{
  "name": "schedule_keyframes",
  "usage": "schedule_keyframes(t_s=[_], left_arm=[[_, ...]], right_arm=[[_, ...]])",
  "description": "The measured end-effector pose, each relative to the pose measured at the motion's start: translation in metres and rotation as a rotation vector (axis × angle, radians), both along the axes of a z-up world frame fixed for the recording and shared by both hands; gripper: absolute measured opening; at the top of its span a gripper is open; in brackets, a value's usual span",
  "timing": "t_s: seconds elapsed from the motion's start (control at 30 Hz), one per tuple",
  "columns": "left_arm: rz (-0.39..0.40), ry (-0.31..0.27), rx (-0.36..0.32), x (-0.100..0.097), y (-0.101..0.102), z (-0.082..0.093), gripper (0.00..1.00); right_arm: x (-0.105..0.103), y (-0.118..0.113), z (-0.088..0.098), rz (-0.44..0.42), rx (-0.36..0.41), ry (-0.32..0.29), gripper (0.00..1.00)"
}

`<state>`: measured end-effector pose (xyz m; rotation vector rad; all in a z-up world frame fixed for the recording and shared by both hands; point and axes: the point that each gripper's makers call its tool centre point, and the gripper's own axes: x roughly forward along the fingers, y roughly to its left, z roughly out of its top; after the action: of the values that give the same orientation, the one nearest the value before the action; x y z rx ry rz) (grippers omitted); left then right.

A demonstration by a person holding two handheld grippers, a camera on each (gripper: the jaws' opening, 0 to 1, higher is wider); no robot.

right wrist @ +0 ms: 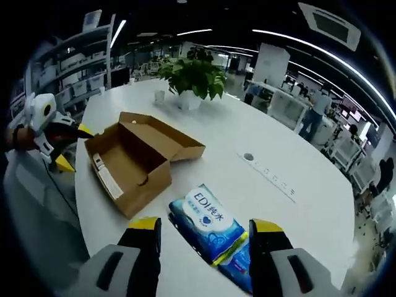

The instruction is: Operate the shoe box by opening the lid, removing the specified soft item, and placing it in the target area until the item is outside and the box remains undamaged.

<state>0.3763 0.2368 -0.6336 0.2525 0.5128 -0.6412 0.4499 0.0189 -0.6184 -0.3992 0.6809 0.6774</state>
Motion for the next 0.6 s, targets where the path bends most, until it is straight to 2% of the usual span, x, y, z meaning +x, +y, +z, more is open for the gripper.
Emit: schedule_keyframes(t_s=[0.27, 0.43, 0.6], left_arm=[[0.003, -0.001, -0.006, 0.001, 0.000, 0.001, 0.56], [0.012, 0.005, -0.015, 0.002, 0.001, 0.001, 0.56], [0.008, 0.004, -0.009, 0.002, 0.000, 0.001, 0.57]], right_arm=[[-0.009, 0.065, -0.004, 0.118, 0.038, 0.007, 0.55], [-0.012, 0.095, -0.012, 0.170, 0.055, 0.026, 0.55], [-0.014, 0.116, -0.021, 0.215, 0.056, 0.047, 0.56]])
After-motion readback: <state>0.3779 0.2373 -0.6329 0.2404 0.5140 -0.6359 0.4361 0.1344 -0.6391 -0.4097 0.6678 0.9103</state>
